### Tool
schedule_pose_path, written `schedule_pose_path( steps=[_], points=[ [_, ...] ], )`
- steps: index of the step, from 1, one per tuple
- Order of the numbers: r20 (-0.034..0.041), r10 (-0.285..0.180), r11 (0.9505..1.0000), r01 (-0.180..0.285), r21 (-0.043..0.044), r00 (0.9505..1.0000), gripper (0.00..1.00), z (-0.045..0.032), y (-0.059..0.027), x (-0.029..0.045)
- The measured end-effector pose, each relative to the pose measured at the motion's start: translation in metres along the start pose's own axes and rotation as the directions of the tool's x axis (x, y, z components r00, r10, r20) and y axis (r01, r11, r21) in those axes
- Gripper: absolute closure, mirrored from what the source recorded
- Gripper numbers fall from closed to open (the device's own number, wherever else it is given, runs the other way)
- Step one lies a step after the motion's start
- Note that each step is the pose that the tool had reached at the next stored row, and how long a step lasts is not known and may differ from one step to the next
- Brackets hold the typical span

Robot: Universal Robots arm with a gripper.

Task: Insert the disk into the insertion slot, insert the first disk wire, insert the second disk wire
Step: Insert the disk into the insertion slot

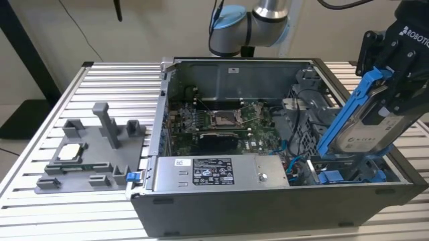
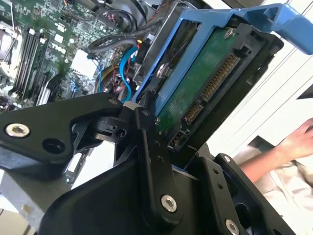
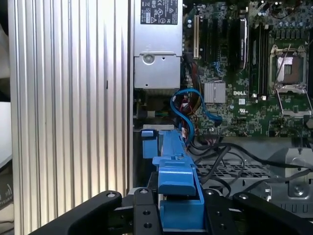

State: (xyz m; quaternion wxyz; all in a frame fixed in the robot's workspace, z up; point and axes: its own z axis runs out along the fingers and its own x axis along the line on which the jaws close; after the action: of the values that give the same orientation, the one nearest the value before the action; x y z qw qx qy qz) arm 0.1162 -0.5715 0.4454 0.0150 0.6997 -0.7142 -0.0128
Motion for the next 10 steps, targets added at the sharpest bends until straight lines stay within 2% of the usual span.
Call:
schedule_pose_path(
  steps=[10],
  points=[
    [0.0001, 0.0, 1.0, 0.0, 0.0, 1.0, 1.0, 0.0027, -0.0001, 0.0]
  ],
)
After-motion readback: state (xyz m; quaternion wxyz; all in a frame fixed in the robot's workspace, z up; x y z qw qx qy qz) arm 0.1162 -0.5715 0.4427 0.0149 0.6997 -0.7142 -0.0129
